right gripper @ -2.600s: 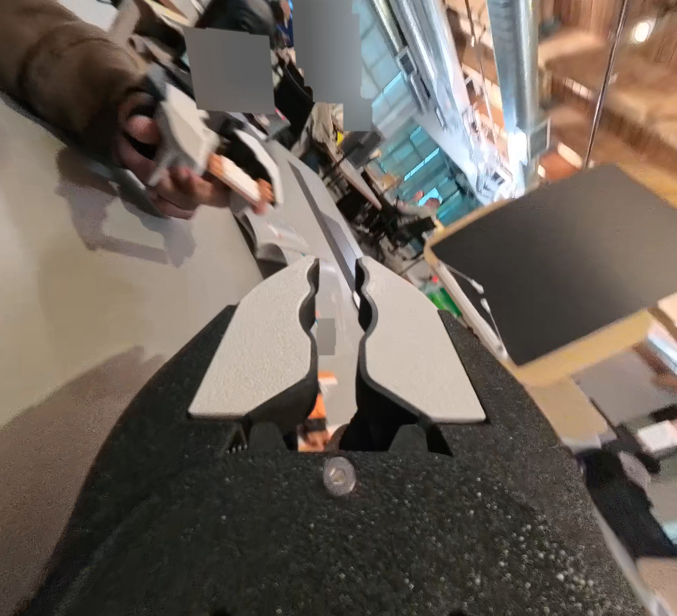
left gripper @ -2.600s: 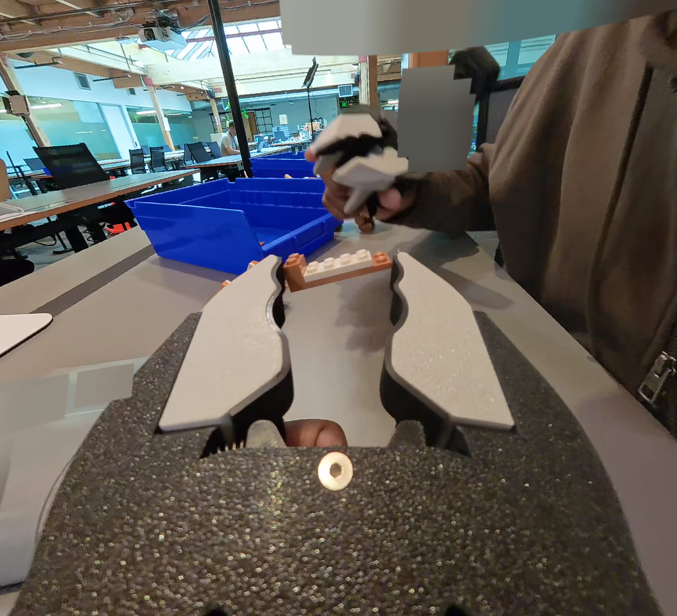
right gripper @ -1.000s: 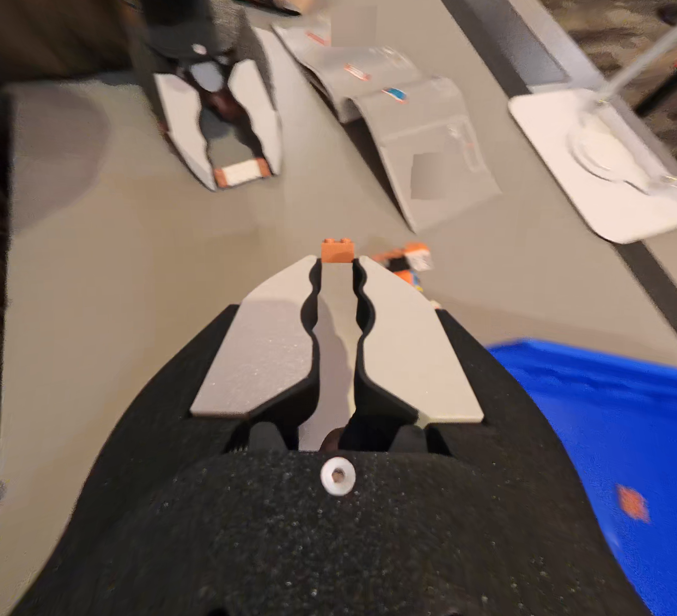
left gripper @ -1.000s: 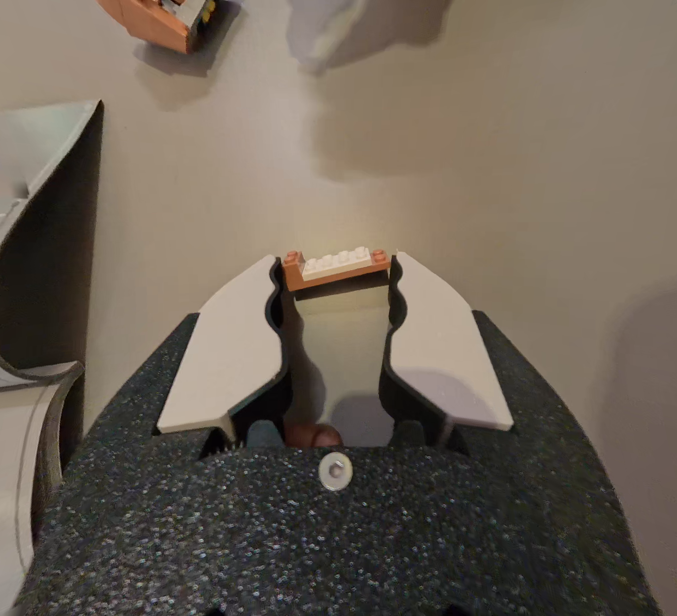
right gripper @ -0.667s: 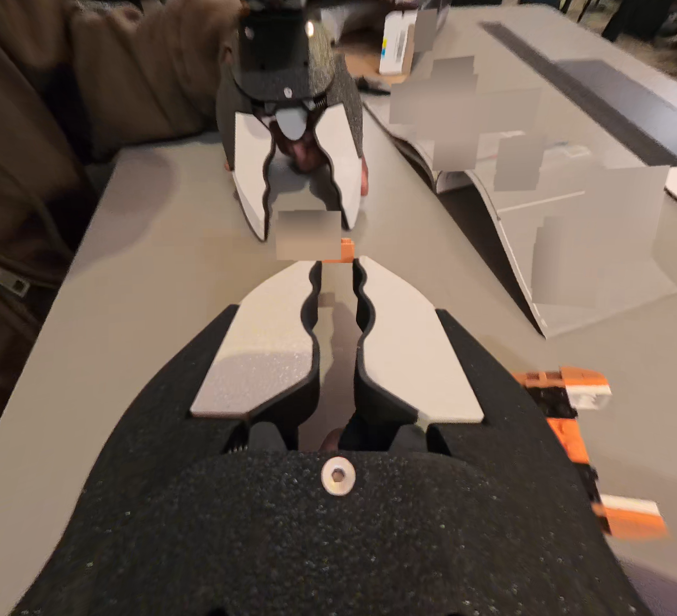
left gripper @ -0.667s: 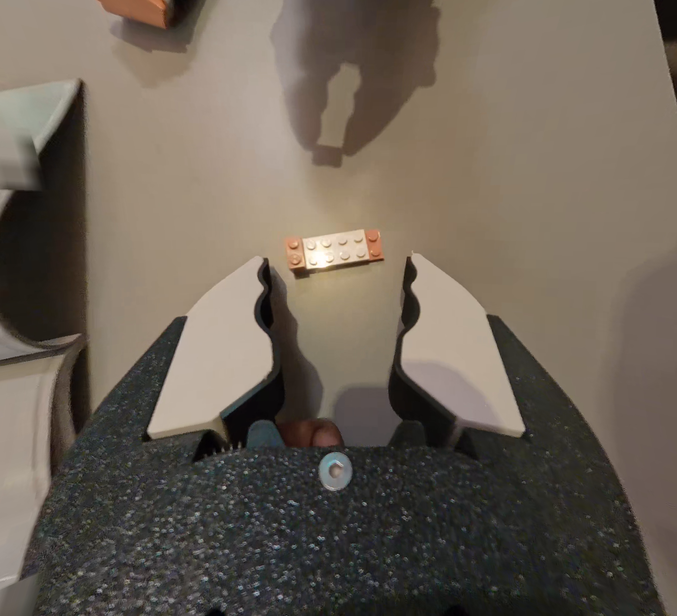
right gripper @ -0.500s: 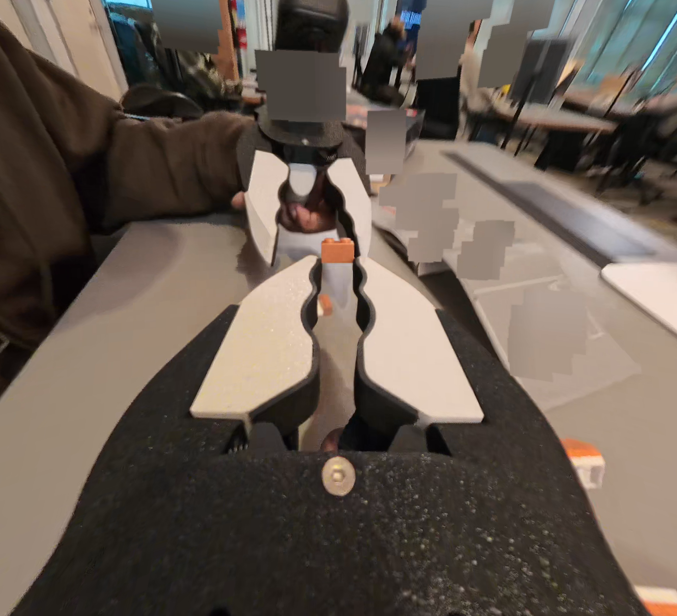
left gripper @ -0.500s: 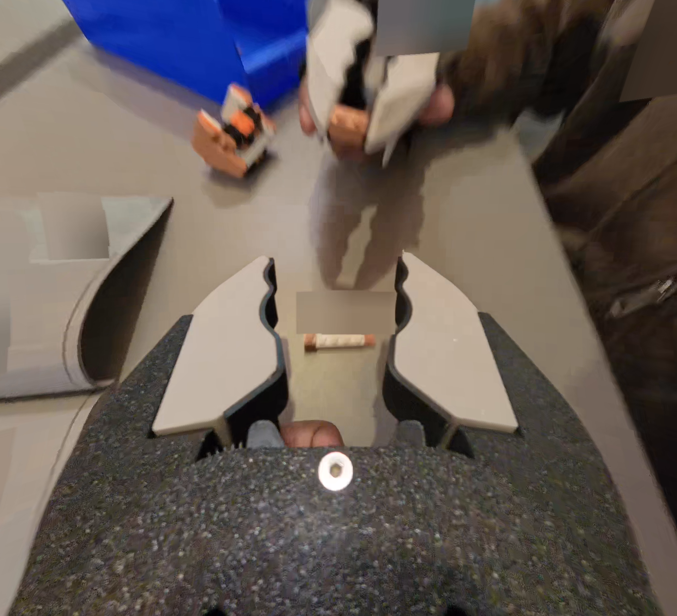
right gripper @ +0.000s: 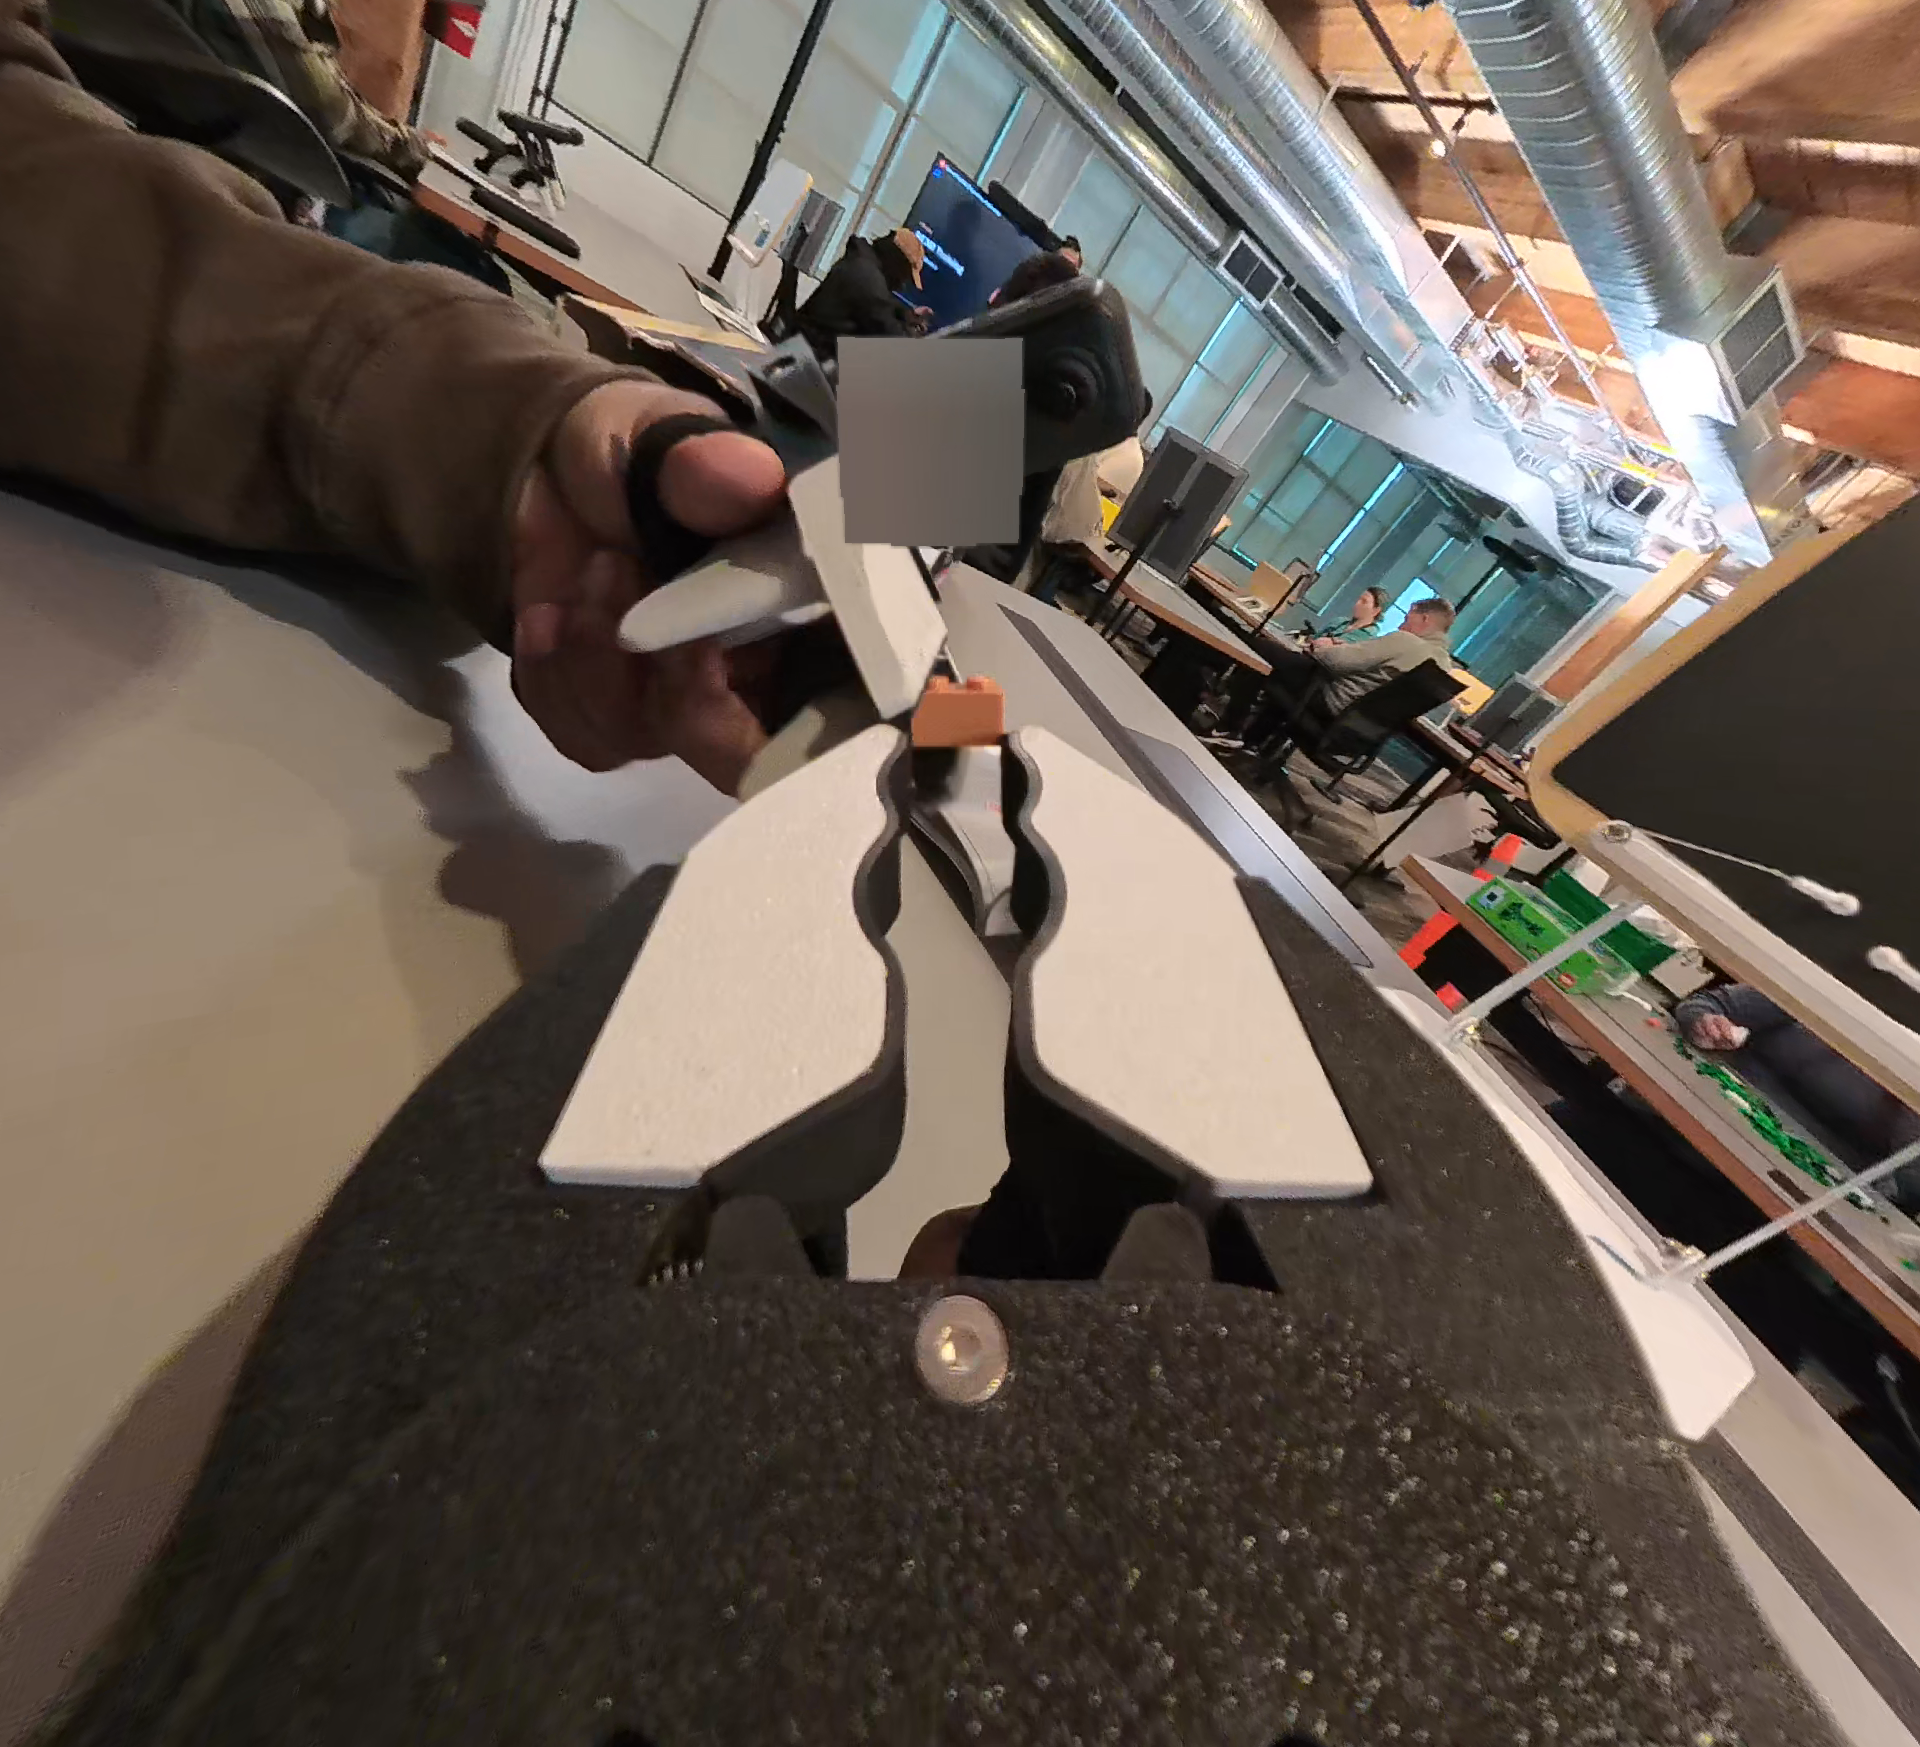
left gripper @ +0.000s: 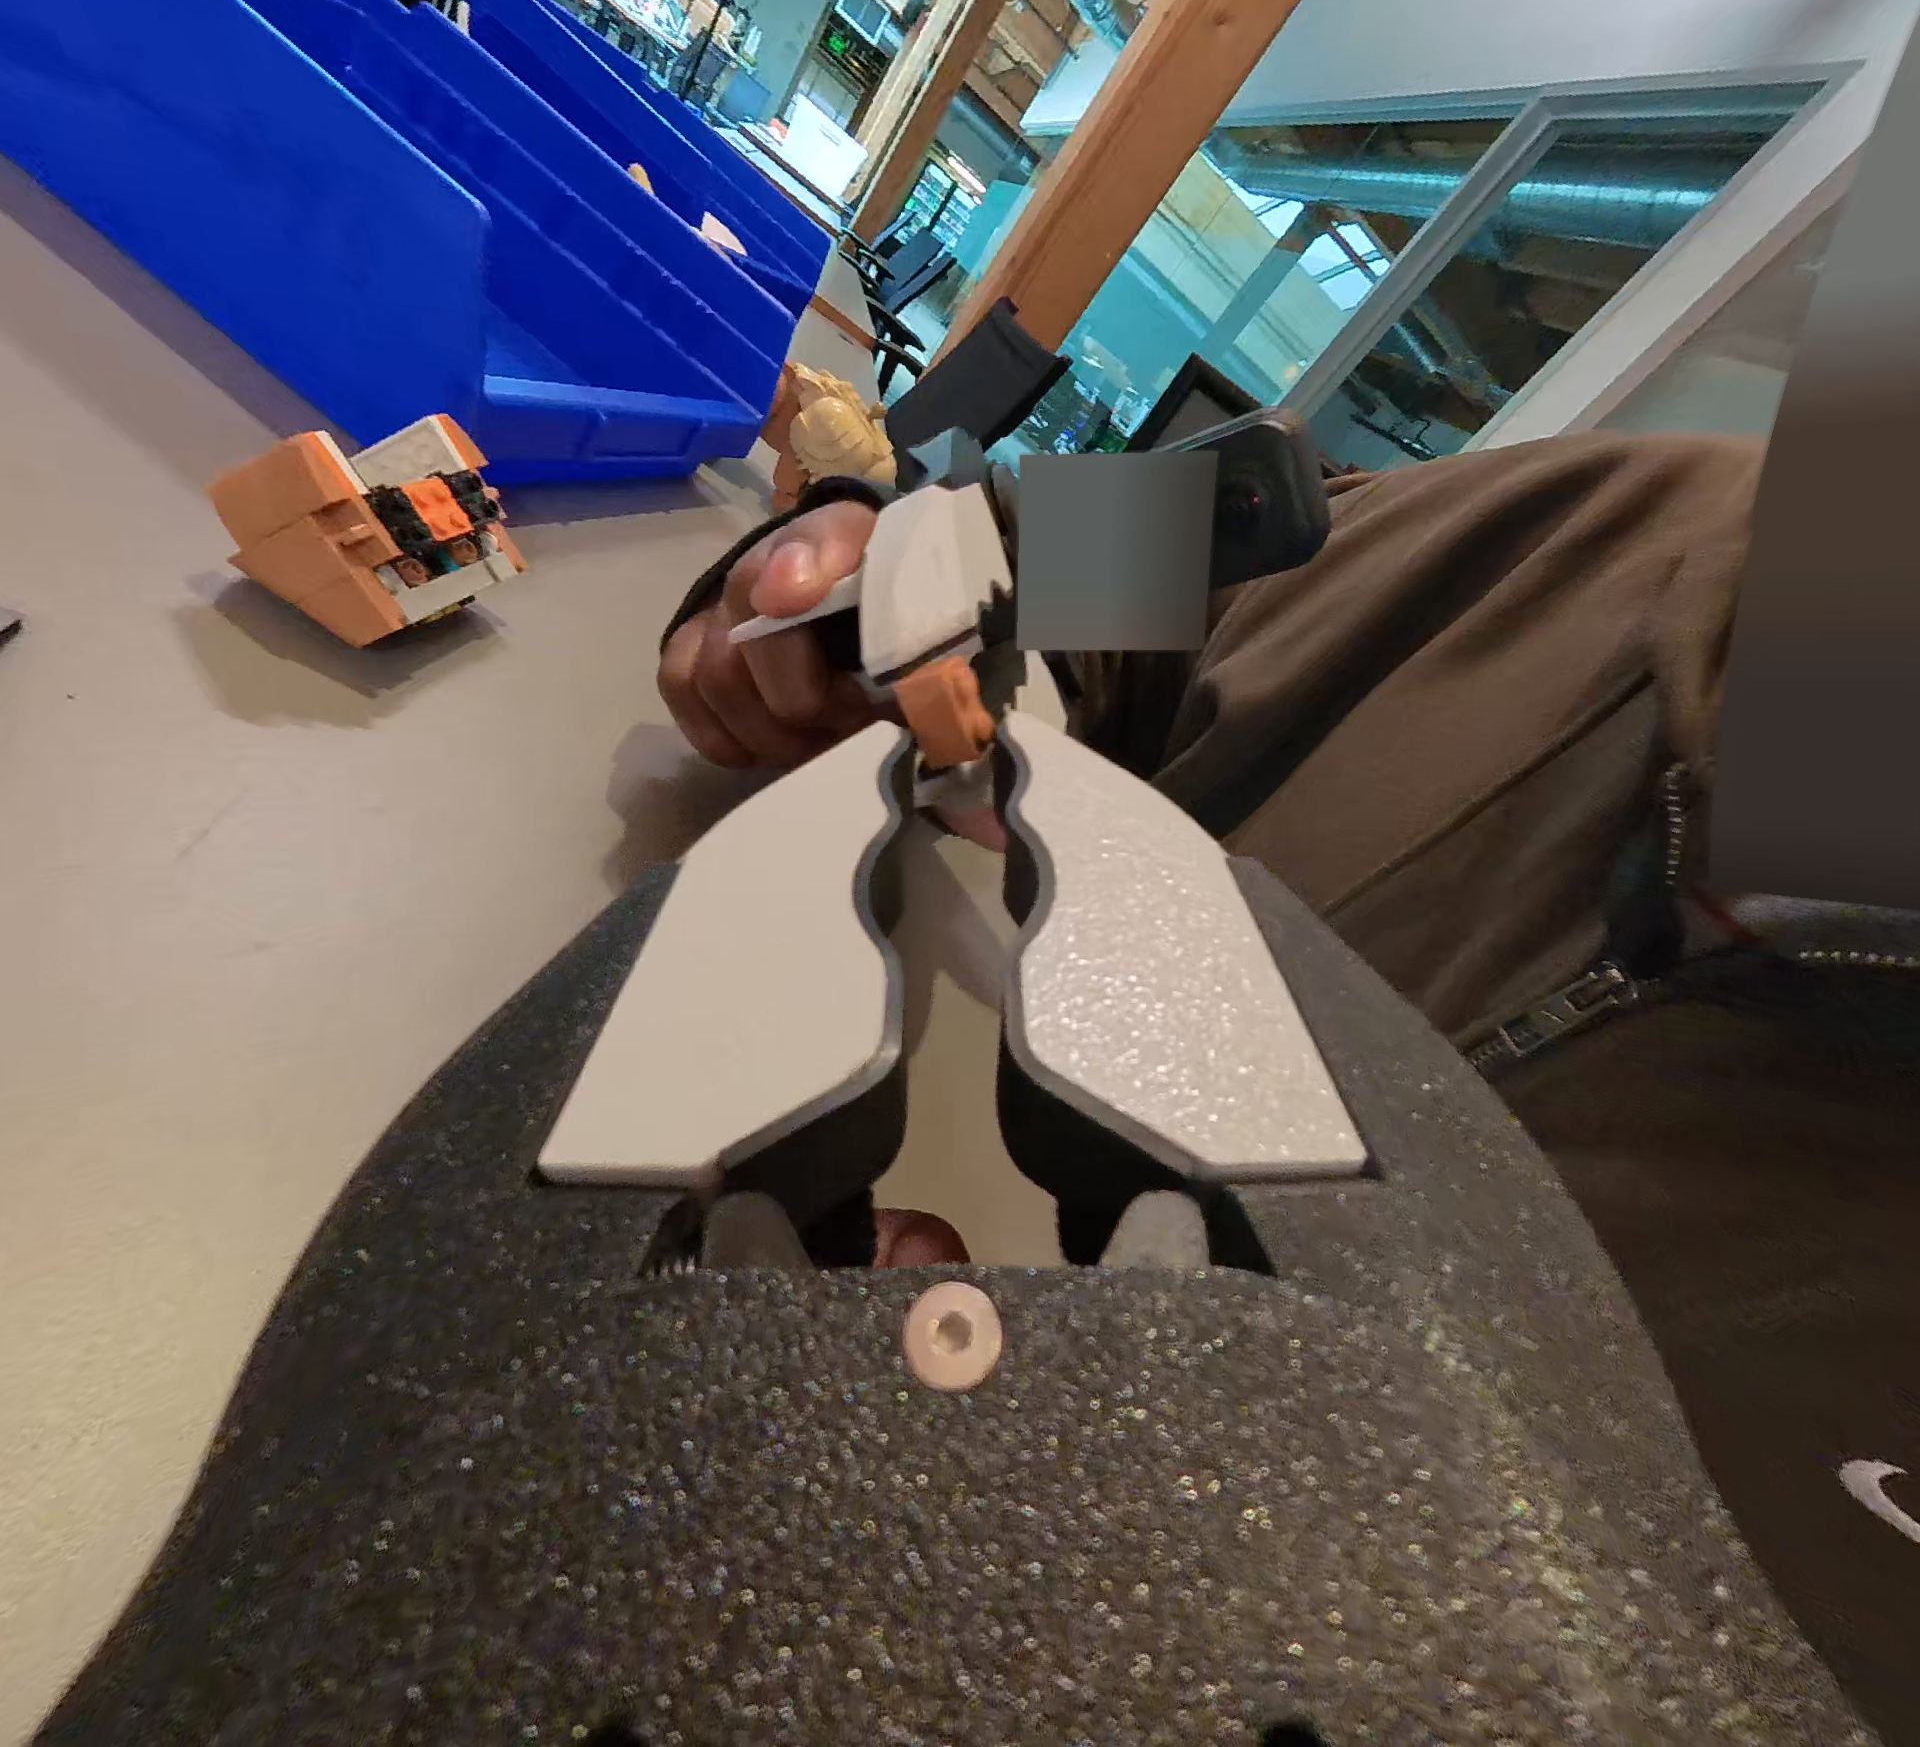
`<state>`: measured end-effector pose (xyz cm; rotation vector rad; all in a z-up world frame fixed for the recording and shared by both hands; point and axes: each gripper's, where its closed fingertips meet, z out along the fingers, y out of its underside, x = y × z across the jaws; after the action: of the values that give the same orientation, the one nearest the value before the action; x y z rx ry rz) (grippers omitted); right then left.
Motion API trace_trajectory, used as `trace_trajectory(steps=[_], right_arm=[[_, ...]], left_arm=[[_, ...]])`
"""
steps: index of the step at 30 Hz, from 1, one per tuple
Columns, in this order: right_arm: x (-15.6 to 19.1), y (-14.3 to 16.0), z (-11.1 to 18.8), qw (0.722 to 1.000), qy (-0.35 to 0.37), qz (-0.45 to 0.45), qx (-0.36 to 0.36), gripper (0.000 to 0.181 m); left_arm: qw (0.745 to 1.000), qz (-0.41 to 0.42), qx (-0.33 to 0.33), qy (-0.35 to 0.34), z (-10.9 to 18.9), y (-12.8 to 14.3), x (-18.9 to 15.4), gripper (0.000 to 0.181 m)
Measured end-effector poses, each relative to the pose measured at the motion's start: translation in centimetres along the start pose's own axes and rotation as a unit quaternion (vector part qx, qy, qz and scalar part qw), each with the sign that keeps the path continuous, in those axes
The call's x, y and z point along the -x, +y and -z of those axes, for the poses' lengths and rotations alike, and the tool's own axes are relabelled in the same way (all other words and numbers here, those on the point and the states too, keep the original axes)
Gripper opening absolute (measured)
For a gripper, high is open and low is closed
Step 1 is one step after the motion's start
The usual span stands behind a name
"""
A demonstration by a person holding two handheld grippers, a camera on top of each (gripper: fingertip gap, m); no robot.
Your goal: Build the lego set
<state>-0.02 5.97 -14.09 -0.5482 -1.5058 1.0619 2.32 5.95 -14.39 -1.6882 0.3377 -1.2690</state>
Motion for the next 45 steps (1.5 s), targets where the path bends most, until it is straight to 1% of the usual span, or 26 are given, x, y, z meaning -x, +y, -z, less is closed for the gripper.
trace_trajectory(steps=[5,7,10,12,15,18,21,24,29,32,34,35,38,40,41,43,45], right_arm=[[0.1,0.3,0.0,1.000,0.000,0.011,0.007,0.016],[0.2,0.5,0.0,0.999,-0.002,0.033,0.013,0.017],[0.5,0.8,0.1,0.997,-0.009,0.072,0.029,0.025],[0.3,1.0,0.3,0.995,-0.009,0.090,0.038,0.030],[0.1,1.1,0.2,0.992,-0.014,0.110,0.052,0.034],[0.2,1.8,-0.1,0.988,-0.019,0.124,0.088,0.034],[0.5,2.4,-0.3,0.986,-0.023,0.119,0.118,0.031],[1.1,2.8,-0.5,0.985,-0.029,0.097,0.140,0.036],[1.5,3.0,-1.0,0.983,-0.012,0.079,0.163,0.035],[1.4,3.0,-1.1,0.984,-0.003,0.057,0.167,0.025],[1.4,3.0,-1.1,0.984,0.000,0.053,0.168,0.024],[1.5,2.9,-1.0,0.985,-0.002,0.049,0.166,0.019],[1.7,2.9,-0.7,0.986,-0.011,0.036,0.165,0.018],[1.7,2.9,-0.3,0.987,-0.026,0.019,0.158,0.018],[1.9,2.9,-0.1,0.987,-0.038,0.007,0.155,0.017],[1.9,3.0,0.4,0.987,-0.053,-0.019,0.148,0.017],[2.1,2.9,0.7,0.987,-0.071,-0.045,0.139,0.017]], left_arm=[[1.000,0.012,0.003,-0.003,0.1,0.1,0.3,0.013],[1.000,0.014,0.009,-0.007,0.1,0.3,0.4,0.013],[1.000,0.016,0.016,-0.019,0.4,0.4,0.8,0.013],[0.999,0.008,0.031,-0.044,0.8,0.6,1.4,0.013],[0.993,-0.010,0.075,-0.087,1.1,1.6,2.3,0.013],[0.990,-0.004,0.087,-0.115,1.4,1.8,3.0,0.013],[0.988,0.006,0.088,-0.125,1.5,2.0,3.4,0.013],[0.989,0.016,0.083,-0.120,1.3,2.0,3.4,0.013],[0.990,0.015,0.086,-0.110,0.8,2.2,3.0,0.013],[0.990,0.012,0.088,-0.105,0.6,2.4,2.7,0.013],[0.991,0.009,0.085,-0.105,0.7,2.2,2.8,0.013],[0.991,0.002,0.080,-0.106,0.7,2.1,2.8,0.017],[0.988,-0.073,0.093,-0.098,2.0,1.7,2.6,0.039],[0.976,-0.148,0.110,-0.113,3.7,1.6,3.1,0.044],[0.965,-0.194,0.128,-0.125,4.5,1.7,3.6,0.047],[0.931,-0.286,0.167,-0.154,5.8,2.0,5.0,0.052],[0.911,-0.317,0.215,-0.151,6.3,2.9,5.9,0.055]])
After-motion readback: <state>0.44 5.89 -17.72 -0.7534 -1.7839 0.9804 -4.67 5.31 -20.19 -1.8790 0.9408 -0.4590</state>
